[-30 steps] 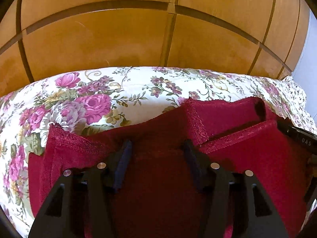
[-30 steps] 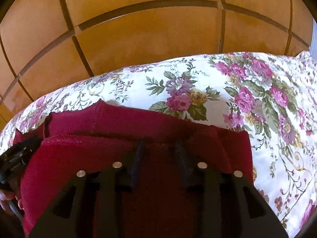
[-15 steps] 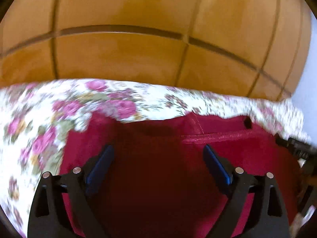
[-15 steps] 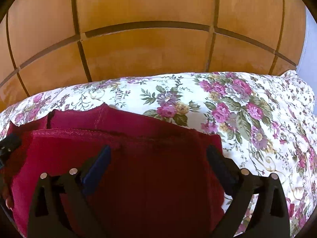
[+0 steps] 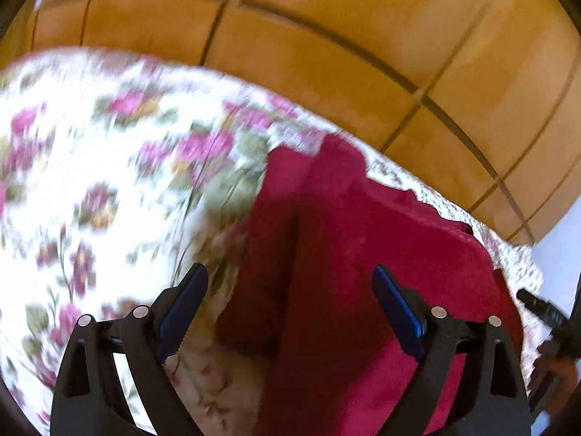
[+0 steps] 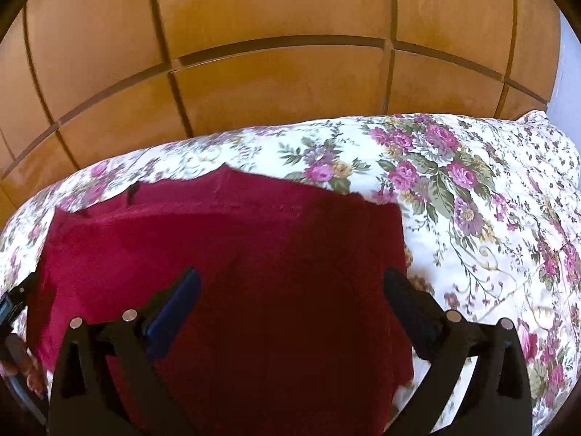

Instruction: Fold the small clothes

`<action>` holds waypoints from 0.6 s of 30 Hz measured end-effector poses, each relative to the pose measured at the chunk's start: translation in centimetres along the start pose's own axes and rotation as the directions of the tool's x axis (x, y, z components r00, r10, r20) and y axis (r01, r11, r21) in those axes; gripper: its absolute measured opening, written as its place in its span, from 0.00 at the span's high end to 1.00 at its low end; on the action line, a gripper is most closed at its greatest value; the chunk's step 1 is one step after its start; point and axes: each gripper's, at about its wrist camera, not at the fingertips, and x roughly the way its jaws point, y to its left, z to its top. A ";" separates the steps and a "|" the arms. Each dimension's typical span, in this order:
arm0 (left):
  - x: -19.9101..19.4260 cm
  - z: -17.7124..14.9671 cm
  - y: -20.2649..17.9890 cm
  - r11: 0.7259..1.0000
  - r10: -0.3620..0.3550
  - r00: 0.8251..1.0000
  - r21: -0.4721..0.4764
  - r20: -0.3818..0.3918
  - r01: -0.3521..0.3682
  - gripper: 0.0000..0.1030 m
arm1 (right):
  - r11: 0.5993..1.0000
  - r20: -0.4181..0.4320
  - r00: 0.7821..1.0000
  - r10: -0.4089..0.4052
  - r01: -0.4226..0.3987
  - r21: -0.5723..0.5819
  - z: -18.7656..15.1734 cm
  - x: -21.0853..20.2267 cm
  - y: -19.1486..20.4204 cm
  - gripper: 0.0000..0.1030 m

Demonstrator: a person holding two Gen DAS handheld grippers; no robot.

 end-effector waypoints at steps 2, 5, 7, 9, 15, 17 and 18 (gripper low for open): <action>0.2 -0.4 0.9 0.999 -0.027 0.999 -0.043 -0.038 0.025 0.12 | 1.000 -0.021 1.000 0.004 -0.004 -0.002 -0.4 -0.9 0.2 0.02; 0.0 -0.8 0.7 0.999 -0.045 0.998 -0.022 -0.052 0.044 0.11 | 0.999 -0.057 0.998 0.027 -0.025 0.026 -1.2 -1.8 0.2 0.02; 0.0 -1.1 0.4 0.998 -0.065 0.995 0.005 -0.081 0.065 0.11 | 0.998 -0.085 0.995 0.052 -0.048 0.052 -1.9 -2.4 0.0 0.02; 0.0 -1.4 0.1 0.997 -0.078 0.993 0.021 -0.091 0.080 0.11 | 0.997 -0.110 0.992 0.062 -0.055 0.061 -2.7 -2.8 -0.1 0.02; 0.4 -1.1 0.1 0.991 -0.133 0.984 -0.024 -0.119 0.131 0.11 | 0.997 -0.152 0.985 0.081 -0.078 0.025 -5.1 -3.6 0.9 0.02; 0.5 -1.0 0.3 0.987 -0.158 0.981 -0.056 -0.115 0.152 0.11 | 0.997 -0.156 0.985 0.074 -0.075 -0.002 -5.6 -3.7 1.5 0.02; 0.5 -1.0 0.5 0.984 -0.172 0.979 -0.075 -0.112 0.164 0.11 | 0.997 -0.153 0.986 0.073 -0.077 -0.016 -5.9 -3.7 1.9 0.02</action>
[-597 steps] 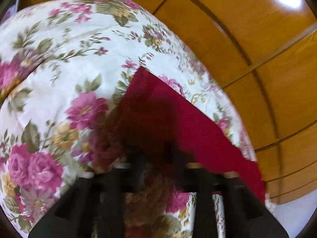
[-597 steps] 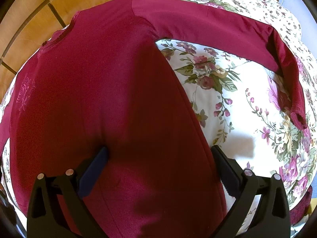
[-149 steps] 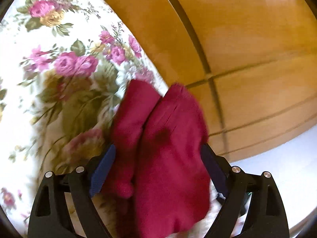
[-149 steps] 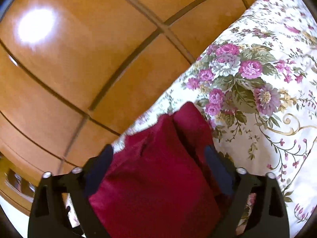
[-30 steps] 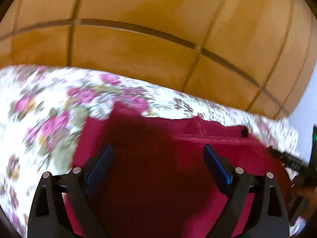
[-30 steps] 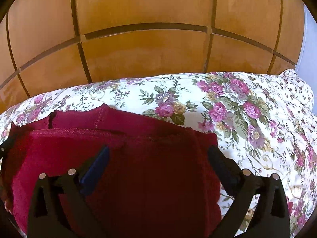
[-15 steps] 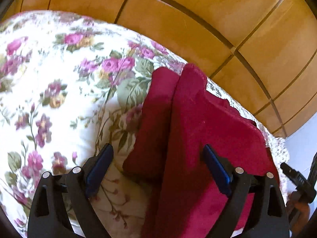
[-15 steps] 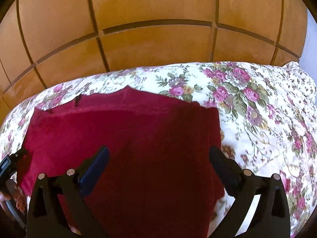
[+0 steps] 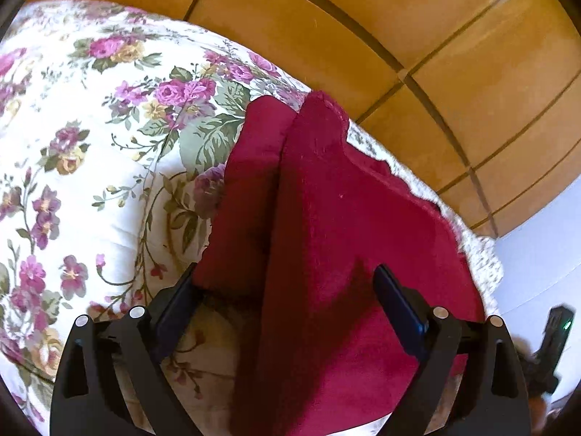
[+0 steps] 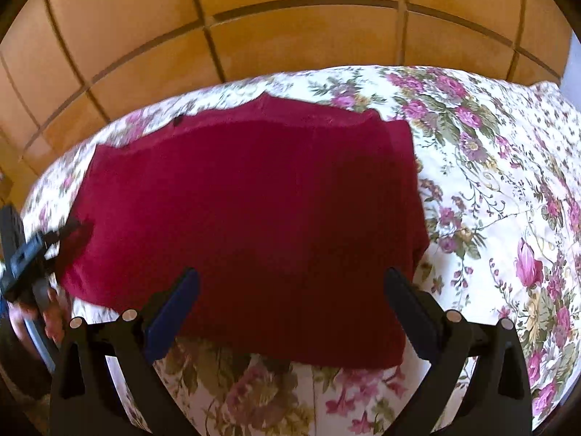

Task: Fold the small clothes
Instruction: 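Grasp the folded top's edge with the left tool and lift it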

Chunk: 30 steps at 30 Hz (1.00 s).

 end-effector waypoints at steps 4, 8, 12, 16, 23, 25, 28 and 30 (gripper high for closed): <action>-0.3 -0.1 0.1 0.999 -0.042 0.999 -0.026 0.003 0.042 0.12 | 1.000 0.004 1.000 0.012 -0.012 -0.024 -0.5 0.5 1.2 0.02; -0.2 -0.1 0.2 0.999 -0.029 1.000 -0.017 -0.003 0.029 0.19 | 0.995 -0.053 0.997 -0.050 0.045 -0.087 -0.9 2.5 2.5 0.02; -0.6 -0.2 -0.2 1.000 0.003 1.000 0.015 0.011 -0.003 0.27 | 0.980 -0.083 0.989 -0.119 0.103 -0.171 -2.3 4.7 3.2 0.02; -1.0 -0.4 -0.5 0.998 0.033 0.998 0.042 0.051 -0.035 0.32 | 0.983 -0.105 0.989 -0.108 0.090 -0.162 -2.0 4.8 2.9 0.02; -1.5 -0.8 -1.9 0.989 0.055 0.989 0.129 0.135 -0.072 0.32 | 0.983 -0.100 0.989 -0.111 0.094 -0.158 -2.0 4.7 3.1 0.02; -0.5 -0.4 -1.3 0.995 0.050 0.995 0.086 0.088 -0.057 0.32 | 0.983 -0.104 0.988 -0.111 0.093 -0.157 -1.9 4.6 3.1 0.02; 1.4 0.3 -0.1 1.000 -0.006 1.000 -0.018 -0.005 0.006 0.32 | 0.983 -0.110 0.988 -0.110 0.092 -0.156 -1.8 4.6 3.0 0.02; 1.9 0.6 -0.2 0.999 -0.020 1.000 -0.027 -0.017 0.019 0.32 | 0.984 -0.112 0.988 -0.109 0.091 -0.153 -1.6 4.7 3.0 0.02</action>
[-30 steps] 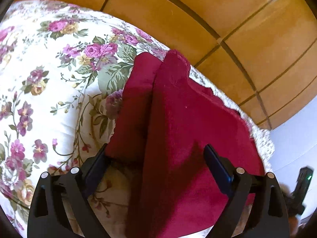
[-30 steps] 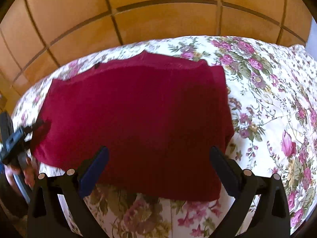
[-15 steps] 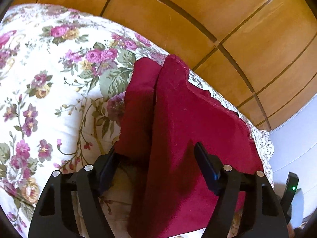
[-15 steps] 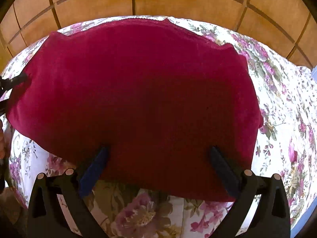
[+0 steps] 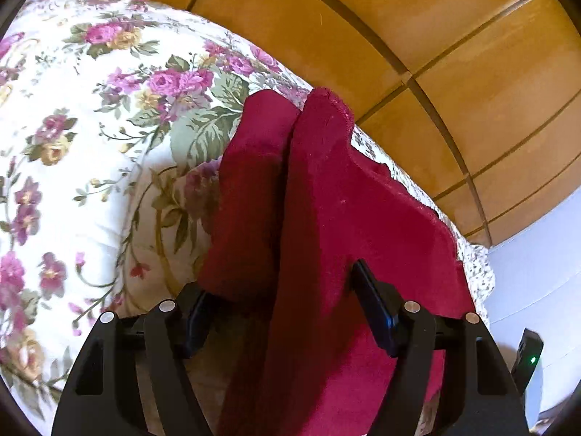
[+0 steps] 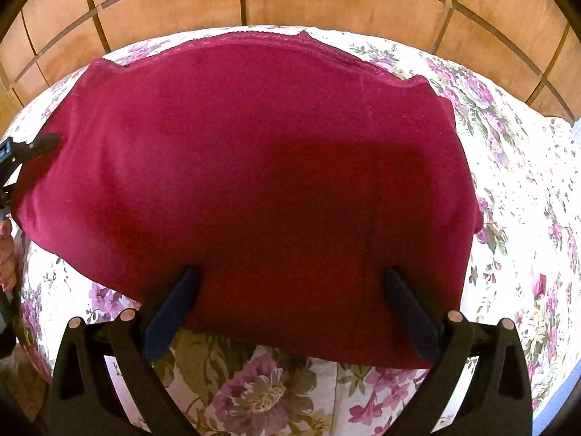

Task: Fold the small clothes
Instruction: 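Grasp the folded top's edge with the left tool and lift it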

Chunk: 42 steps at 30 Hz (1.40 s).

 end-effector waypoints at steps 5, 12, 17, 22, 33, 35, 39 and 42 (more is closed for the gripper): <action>1.0 0.4 -0.5 1.000 -0.011 0.998 0.026 -0.068 0.012 0.55 | 1.000 0.000 1.000 0.005 -0.005 0.006 0.0 0.1 -0.1 0.02; -0.1 0.2 -2.5 0.999 -0.001 0.999 0.033 -0.053 0.003 0.72 | 1.000 -0.003 1.000 0.012 -0.012 0.010 0.0 0.0 -0.2 0.02; -2.0 0.3 -5.7 0.995 -0.045 0.999 0.084 -0.006 0.045 0.74 | 0.997 -0.037 0.998 0.043 -0.041 0.063 0.5 -0.5 -1.1 0.02; -3.0 0.8 -8.9 0.987 -0.086 0.996 0.141 0.025 0.082 0.74 | 0.962 0.000 0.996 0.093 -0.090 0.257 0.8 -2.4 -5.0 0.02; -3.1 0.4 -15.2 0.955 -0.142 0.990 0.265 0.012 0.134 0.76 | 0.808 -0.031 0.996 0.082 -0.048 0.587 -0.9 -3.3 -14.6 0.02; -2.9 0.1 -16.5 0.949 -0.153 0.988 0.281 0.006 0.145 0.76 | 0.760 -0.023 0.994 0.107 -0.067 0.646 -1.7 -3.4 -16.3 0.02; -2.2 -0.7 -18.9 0.936 -0.161 0.987 0.315 -0.013 0.156 0.76 | 0.644 0.036 0.990 0.137 -0.116 0.756 -3.2 -4.3 -20.0 0.02; -1.6 -1.2 -20.5 0.925 -0.155 0.988 0.348 -0.028 0.155 0.76 | 0.592 0.032 0.993 0.109 -0.091 0.801 -4.3 -4.7 -22.3 0.02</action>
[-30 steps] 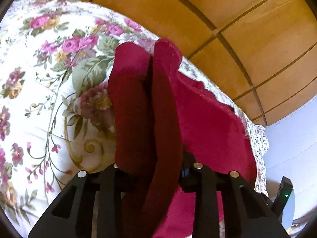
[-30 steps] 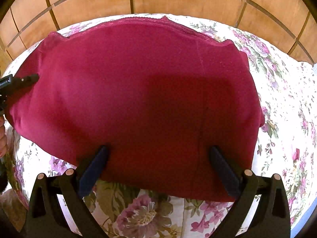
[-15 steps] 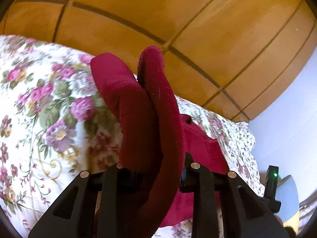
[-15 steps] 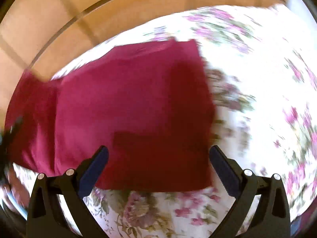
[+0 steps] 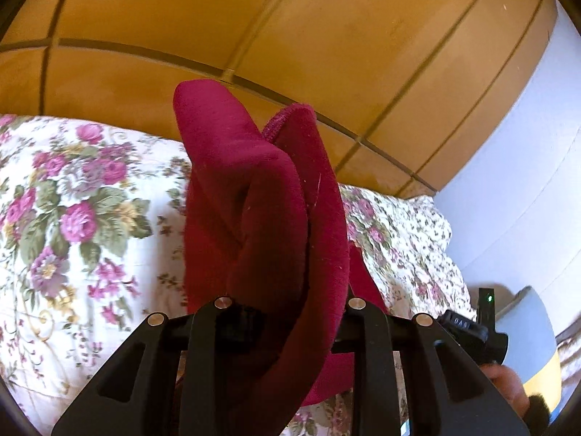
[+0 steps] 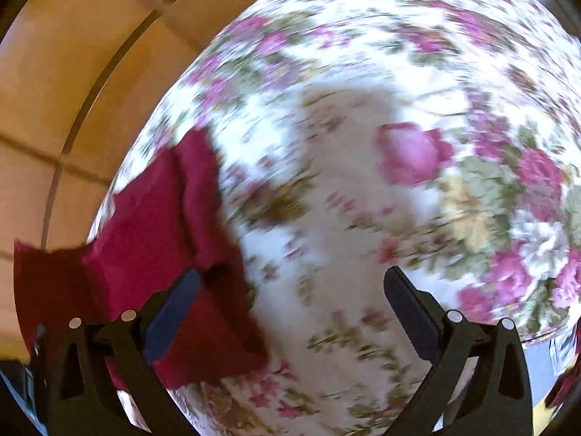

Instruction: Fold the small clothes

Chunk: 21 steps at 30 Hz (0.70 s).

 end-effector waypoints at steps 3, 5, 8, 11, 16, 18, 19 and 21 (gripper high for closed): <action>1.0 -0.2 -1.3 0.999 0.008 1.000 0.039 -0.020 -0.007 0.76 | 0.998 0.014 1.000 -0.020 0.019 0.061 0.7 -0.6 -1.9 0.02; 1.8 -0.5 -2.3 0.998 0.013 0.999 0.057 -0.034 -0.011 0.76 | 0.997 0.012 1.000 -0.010 0.009 0.081 1.2 -0.8 -2.7 0.02; 3.4 -1.0 -3.5 0.998 0.013 0.998 0.067 -0.066 -0.008 0.76 | 0.994 0.013 0.999 0.036 -0.037 0.103 1.6 -1.1 -2.9 0.02; 4.7 -1.4 -4.9 0.996 0.013 0.996 0.090 -0.093 -0.005 0.76 | 0.994 0.018 0.999 0.048 -0.050 0.097 1.5 -1.5 -2.9 0.02; 6.9 -2.4 -7.8 0.990 0.013 0.993 0.138 -0.121 0.004 0.76 | 0.994 -0.006 0.998 0.061 -0.060 0.087 1.3 -1.4 -2.8 0.02; 8.4 -3.0 -9.3 0.987 0.024 0.990 0.162 -0.142 -0.001 0.76 | 0.994 -0.010 0.998 0.065 -0.063 0.086 1.3 -1.3 -2.7 0.02; 9.1 -3.4 -10.1 0.984 0.040 0.988 0.180 -0.148 -0.012 0.76 | 0.994 -0.009 0.998 0.063 -0.062 0.086 1.3 -1.2 -2.7 0.02; 11.0 -4.6 -11.3 0.968 0.110 0.980 0.242 -0.165 -0.068 0.73 | 0.994 -0.013 0.998 0.064 -0.063 0.084 1.5 -1.1 -2.7 0.02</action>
